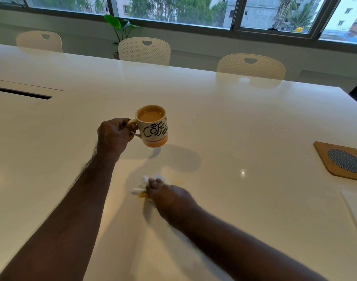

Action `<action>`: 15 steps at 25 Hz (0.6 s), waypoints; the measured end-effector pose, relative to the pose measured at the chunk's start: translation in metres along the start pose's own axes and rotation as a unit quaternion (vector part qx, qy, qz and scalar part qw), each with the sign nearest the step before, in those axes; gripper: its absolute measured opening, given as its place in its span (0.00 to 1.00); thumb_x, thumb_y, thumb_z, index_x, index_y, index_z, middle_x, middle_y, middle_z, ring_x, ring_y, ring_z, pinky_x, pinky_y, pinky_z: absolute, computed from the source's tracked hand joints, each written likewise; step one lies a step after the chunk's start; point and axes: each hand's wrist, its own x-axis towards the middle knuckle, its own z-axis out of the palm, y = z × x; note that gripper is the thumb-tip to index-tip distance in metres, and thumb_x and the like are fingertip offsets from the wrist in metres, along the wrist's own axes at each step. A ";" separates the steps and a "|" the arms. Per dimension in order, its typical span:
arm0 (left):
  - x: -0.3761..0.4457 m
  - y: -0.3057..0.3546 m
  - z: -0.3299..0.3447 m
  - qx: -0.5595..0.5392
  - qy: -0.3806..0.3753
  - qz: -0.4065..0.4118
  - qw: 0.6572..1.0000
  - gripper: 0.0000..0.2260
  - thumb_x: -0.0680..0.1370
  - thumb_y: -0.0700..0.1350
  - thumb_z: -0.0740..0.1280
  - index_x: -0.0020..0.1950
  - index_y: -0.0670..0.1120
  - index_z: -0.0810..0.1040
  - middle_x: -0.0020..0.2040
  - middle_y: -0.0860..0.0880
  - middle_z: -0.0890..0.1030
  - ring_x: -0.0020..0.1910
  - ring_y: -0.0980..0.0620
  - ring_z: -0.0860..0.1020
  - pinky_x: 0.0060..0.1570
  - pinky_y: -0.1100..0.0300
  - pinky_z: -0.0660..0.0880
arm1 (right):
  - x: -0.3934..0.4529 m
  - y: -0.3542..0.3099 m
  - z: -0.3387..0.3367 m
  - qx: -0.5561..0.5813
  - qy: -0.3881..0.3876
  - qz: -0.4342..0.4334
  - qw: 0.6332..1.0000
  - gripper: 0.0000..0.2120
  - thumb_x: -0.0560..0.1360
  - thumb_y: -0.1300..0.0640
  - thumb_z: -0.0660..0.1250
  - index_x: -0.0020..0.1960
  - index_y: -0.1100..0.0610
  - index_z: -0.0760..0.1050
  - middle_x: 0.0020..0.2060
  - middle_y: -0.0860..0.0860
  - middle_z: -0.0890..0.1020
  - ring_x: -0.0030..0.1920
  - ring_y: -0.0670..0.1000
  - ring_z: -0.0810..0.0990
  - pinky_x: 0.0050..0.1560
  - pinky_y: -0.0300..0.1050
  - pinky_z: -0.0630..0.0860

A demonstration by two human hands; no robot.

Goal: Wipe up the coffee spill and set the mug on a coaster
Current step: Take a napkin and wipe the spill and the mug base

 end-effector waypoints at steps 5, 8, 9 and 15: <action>-0.002 -0.003 0.003 0.014 -0.012 0.012 1.000 0.07 0.75 0.44 0.72 0.51 0.45 0.83 0.42 0.41 0.84 0.43 0.45 0.83 0.48 0.49 0.82 | -0.057 0.073 -0.005 -0.001 0.016 0.096 0.995 0.22 0.82 0.61 0.51 0.75 0.59 0.61 0.75 0.53 0.62 0.73 0.50 0.64 0.68 0.45 0.67; -0.004 -0.004 0.006 0.011 -0.013 0.007 1.000 0.08 0.75 0.44 0.72 0.52 0.43 0.83 0.43 0.41 0.84 0.43 0.47 0.83 0.48 0.50 0.82 | -0.069 0.122 -0.022 -0.023 0.102 0.181 0.978 0.16 0.78 0.65 0.56 0.62 0.65 0.76 0.58 0.59 0.80 0.55 0.55 0.82 0.51 0.46 0.79; -0.004 -0.004 0.006 0.012 -0.012 0.005 1.000 0.09 0.75 0.44 0.72 0.53 0.42 0.83 0.43 0.41 0.84 0.43 0.47 0.83 0.48 0.50 0.82 | -0.070 0.129 -0.026 -0.029 0.092 0.217 0.971 0.14 0.77 0.66 0.57 0.58 0.65 0.78 0.53 0.59 0.82 0.51 0.55 0.83 0.48 0.46 0.79; -0.003 -0.002 0.008 0.014 -0.012 0.011 1.000 0.09 0.74 0.44 0.73 0.53 0.42 0.83 0.43 0.41 0.84 0.43 0.46 0.83 0.48 0.49 0.82 | -0.025 0.084 -0.007 -0.028 0.115 0.215 0.969 0.11 0.70 0.68 0.61 0.46 0.66 0.81 0.37 0.57 0.82 0.37 0.55 0.83 0.41 0.44 0.79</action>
